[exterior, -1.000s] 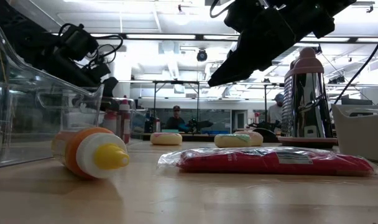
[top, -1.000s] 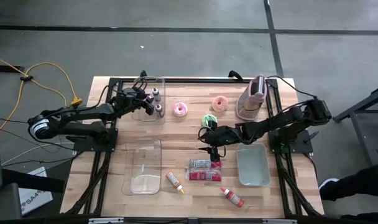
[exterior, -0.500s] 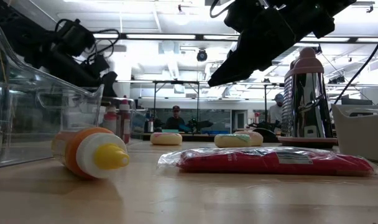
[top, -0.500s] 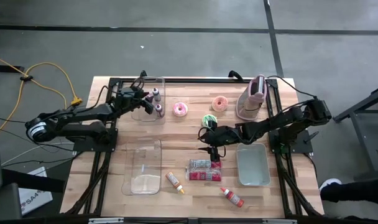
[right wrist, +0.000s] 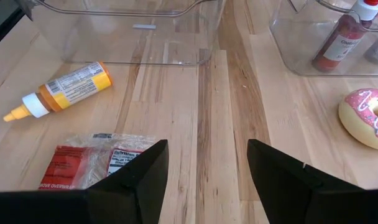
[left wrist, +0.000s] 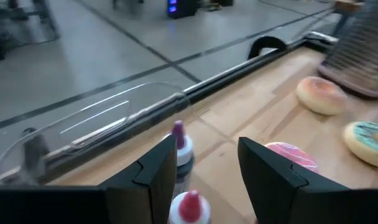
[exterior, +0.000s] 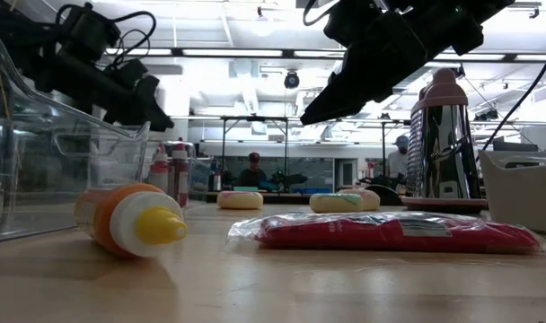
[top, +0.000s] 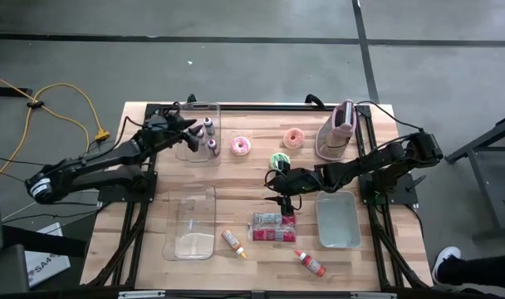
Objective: Pick & Place Food Item
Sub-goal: Put the yellow food coloring bottle into the top transparent bin
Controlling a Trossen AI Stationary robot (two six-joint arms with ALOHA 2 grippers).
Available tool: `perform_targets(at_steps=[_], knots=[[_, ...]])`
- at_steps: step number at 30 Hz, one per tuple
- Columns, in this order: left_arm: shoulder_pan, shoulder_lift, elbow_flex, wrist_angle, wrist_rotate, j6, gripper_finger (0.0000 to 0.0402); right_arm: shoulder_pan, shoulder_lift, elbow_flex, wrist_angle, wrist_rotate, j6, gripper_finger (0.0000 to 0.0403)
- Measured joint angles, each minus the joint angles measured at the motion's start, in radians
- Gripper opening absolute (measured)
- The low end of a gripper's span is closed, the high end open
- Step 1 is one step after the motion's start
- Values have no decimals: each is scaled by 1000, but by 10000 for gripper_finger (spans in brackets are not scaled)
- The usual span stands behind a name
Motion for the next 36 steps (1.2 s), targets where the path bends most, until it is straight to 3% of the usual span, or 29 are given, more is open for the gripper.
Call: perform_targets(at_steps=[8, 12, 29, 36], knots=[[-35, -32, 0, 19, 290, 81, 166, 0, 0, 0, 0, 0, 0, 207], [-100, -33, 0, 58, 370, 92, 166, 0, 0, 0, 0, 0, 0, 207], [-410, 5, 0, 202, 340, 42, 166, 0, 0, 0, 0, 0, 0, 207], [-499, 95, 48, 233, 297, 38, 166, 0, 0, 0, 0, 0, 0, 207]])
